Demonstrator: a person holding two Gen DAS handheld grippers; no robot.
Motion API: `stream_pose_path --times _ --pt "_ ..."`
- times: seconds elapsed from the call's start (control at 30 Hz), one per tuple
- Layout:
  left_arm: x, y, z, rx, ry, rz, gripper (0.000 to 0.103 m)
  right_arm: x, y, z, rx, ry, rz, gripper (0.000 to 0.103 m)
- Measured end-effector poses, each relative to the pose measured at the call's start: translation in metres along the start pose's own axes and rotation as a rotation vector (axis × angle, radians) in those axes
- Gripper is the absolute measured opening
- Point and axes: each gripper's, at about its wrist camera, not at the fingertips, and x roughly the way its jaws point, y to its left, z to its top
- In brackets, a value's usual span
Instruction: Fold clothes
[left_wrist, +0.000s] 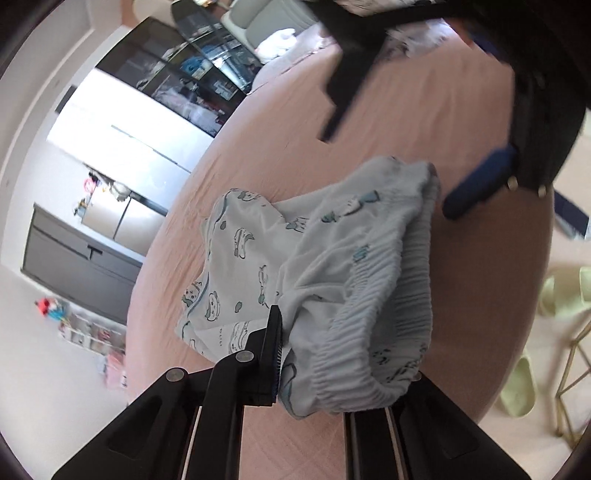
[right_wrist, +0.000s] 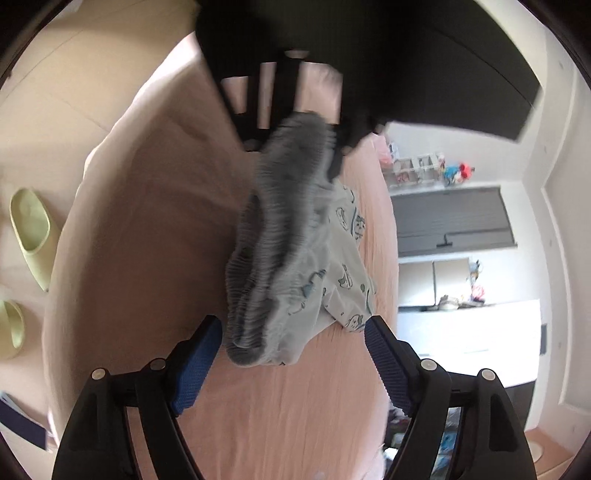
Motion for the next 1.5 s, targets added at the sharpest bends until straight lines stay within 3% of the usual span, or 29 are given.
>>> stream_pose_path --times 0.13,0.53,0.7,0.73,0.77,0.83,0.97,1.5 --pt "-0.005 0.007 0.002 -0.044 -0.005 -0.021 0.009 0.007 0.011 0.000 -0.040 -0.008 -0.029 0.079" --pt "0.012 0.048 0.039 -0.116 -0.019 -0.033 0.009 0.029 0.000 0.008 0.013 0.036 -0.023 0.079" --pt "0.011 0.058 0.040 -0.132 -0.017 -0.050 0.009 0.038 -0.006 0.011 0.041 0.041 0.019 0.078" --pt "0.012 0.057 0.039 -0.129 -0.016 -0.053 0.009 0.039 -0.008 0.012 0.047 0.043 0.028 0.066" --pt "0.012 0.056 0.039 -0.125 -0.014 -0.057 0.009 0.041 -0.008 0.012 0.051 0.047 0.035 0.040" --pt "0.013 0.054 0.037 -0.116 -0.009 -0.062 0.009 0.047 -0.007 0.014 0.045 0.077 0.048 0.022" --pt "0.014 0.050 0.033 -0.111 0.009 -0.075 0.010 0.047 -0.009 0.015 0.040 0.080 0.071 0.016" --pt "0.002 0.038 0.027 -0.093 0.020 -0.111 0.010 0.040 -0.029 0.014 0.118 0.087 0.079 0.015"
